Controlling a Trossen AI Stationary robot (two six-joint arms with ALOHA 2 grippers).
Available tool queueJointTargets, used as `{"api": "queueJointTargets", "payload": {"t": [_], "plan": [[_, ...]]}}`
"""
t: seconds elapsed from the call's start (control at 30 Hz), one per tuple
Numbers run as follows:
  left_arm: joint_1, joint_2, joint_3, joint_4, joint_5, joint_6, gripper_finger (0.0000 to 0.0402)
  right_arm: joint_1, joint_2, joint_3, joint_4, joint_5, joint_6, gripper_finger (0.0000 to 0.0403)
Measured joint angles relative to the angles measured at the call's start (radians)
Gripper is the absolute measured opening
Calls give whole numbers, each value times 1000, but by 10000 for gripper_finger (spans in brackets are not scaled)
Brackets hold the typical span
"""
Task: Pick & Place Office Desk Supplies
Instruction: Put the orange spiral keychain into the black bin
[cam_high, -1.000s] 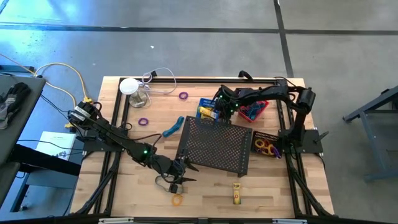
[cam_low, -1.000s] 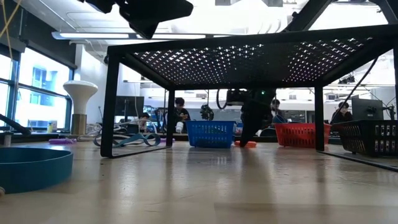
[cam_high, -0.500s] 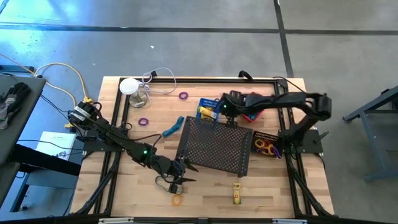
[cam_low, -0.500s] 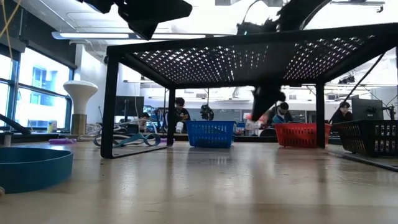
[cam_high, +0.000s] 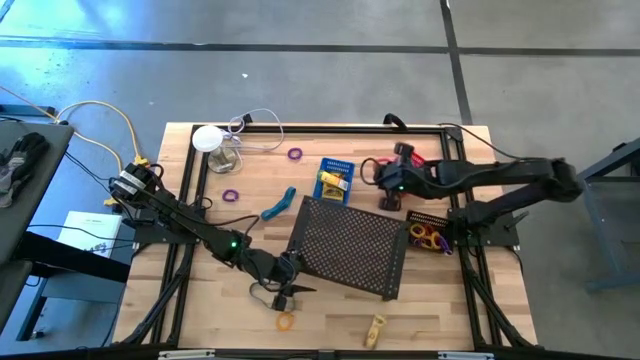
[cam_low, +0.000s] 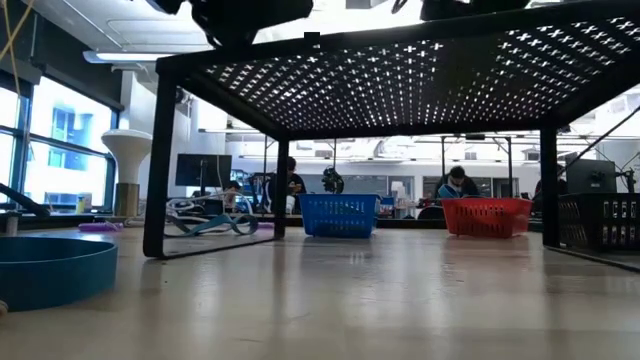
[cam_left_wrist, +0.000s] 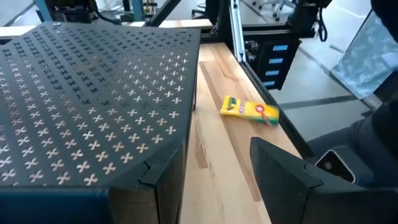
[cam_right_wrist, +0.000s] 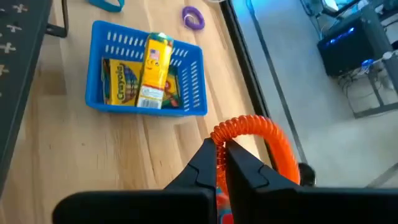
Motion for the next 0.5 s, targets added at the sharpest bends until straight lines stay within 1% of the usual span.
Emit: {"api": "queueJointTargets", "payload": {"t": [0.1, 0.23, 0.43, 0.5], "plan": [[0, 0, 0, 9, 0, -2, 177, 12, -16, 0, -19, 6, 21, 4], [-5, 0, 0, 11, -1, -3, 177, 36, -18, 0, -40, 51, 38, 4], [-8, 0, 0, 12, -3, -2, 177, 86, -18, 0, -43, 61, 43, 4], [-8, 0, 0, 12, -4, -2, 177, 107, -21, 0, -50, 80, 60, 4]]}}
